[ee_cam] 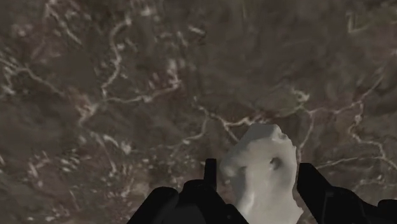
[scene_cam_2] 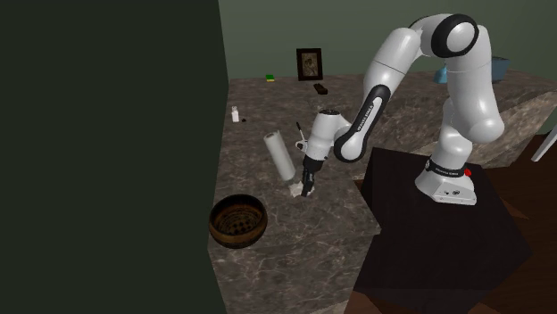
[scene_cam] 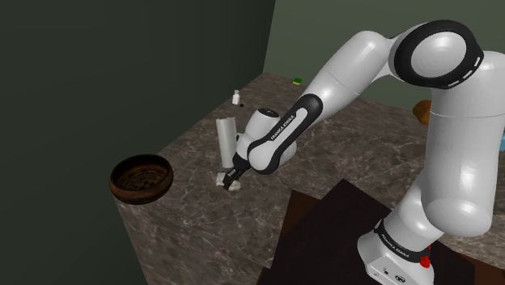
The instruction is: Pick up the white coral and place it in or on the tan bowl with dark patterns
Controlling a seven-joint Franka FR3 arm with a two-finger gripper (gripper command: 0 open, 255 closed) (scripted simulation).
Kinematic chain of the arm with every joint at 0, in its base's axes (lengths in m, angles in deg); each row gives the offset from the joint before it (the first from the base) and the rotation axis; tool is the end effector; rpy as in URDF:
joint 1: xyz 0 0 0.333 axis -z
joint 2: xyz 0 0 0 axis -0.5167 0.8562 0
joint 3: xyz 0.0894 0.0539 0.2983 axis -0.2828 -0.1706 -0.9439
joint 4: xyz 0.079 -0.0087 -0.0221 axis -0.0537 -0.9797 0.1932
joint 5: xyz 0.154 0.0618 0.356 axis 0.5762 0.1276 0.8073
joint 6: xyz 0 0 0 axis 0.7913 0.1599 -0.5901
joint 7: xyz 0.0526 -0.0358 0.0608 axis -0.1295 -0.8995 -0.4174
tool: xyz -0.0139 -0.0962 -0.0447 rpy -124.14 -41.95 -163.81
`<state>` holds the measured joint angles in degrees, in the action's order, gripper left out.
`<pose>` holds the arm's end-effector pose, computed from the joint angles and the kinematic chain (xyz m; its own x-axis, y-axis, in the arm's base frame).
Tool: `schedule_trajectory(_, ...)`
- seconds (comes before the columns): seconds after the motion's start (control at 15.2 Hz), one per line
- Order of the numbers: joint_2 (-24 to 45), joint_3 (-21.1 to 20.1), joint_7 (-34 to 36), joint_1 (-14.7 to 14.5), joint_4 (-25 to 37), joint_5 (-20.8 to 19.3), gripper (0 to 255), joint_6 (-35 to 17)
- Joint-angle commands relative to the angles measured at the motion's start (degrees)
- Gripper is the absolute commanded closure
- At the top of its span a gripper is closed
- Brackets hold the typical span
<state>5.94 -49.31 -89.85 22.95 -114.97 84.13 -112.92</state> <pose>0.4991 0.1866 0.1732 0.9506 0.2284 0.2101 0.2625 -0.9528 -0.1524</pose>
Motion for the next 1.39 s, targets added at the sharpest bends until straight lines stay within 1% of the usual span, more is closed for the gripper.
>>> schedule_trajectory(0.0,0.0,0.0,0.0,0.0,0.0,0.0,255,0.0)
schedule_trajectory(0.53,0.01,0.0,0.0,0.0,0.01,0.0,255,-0.01)
schedule_trajectory(1.32,-9.44,-0.33,1.14,0.41,-1.3,0.34,255,8.04)
